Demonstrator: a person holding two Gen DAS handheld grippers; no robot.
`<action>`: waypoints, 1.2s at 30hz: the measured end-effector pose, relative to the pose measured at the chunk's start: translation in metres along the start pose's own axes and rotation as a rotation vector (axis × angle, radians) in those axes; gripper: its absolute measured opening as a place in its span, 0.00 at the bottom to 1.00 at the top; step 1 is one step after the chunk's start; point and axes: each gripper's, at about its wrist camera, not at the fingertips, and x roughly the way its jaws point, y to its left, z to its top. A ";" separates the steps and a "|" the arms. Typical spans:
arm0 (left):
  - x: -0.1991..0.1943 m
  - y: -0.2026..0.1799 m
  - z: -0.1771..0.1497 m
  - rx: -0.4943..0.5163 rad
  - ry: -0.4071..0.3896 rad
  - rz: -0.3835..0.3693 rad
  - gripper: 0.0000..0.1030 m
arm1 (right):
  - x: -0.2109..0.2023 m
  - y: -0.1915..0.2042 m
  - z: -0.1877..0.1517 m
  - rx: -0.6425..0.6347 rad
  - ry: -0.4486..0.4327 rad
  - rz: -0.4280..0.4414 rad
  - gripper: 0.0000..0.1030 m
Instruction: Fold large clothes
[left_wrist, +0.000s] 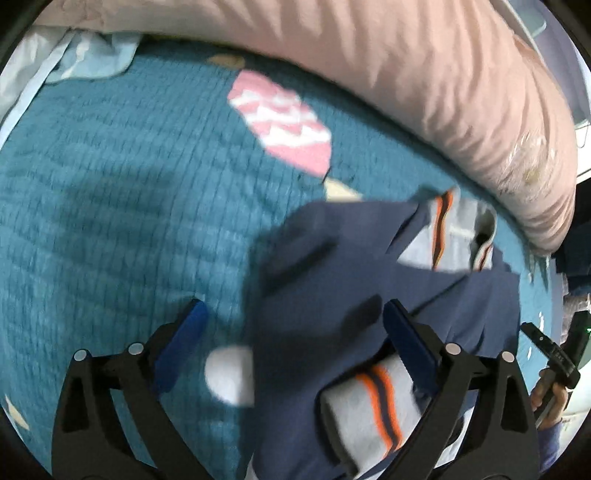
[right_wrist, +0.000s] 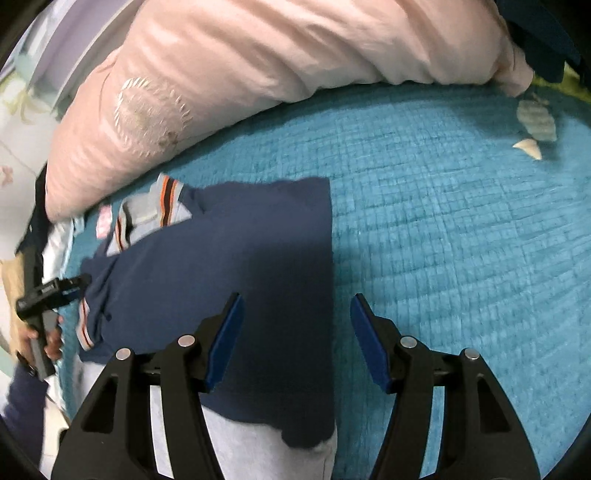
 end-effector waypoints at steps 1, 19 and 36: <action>0.001 -0.002 0.004 0.006 0.003 -0.006 0.93 | 0.002 -0.002 0.003 0.009 0.002 0.015 0.56; 0.009 -0.042 -0.013 0.231 0.108 -0.175 0.92 | 0.042 -0.021 0.041 0.054 0.027 0.133 0.66; 0.018 -0.066 -0.028 0.350 0.012 -0.093 0.37 | 0.056 -0.012 0.052 -0.001 0.041 0.139 0.70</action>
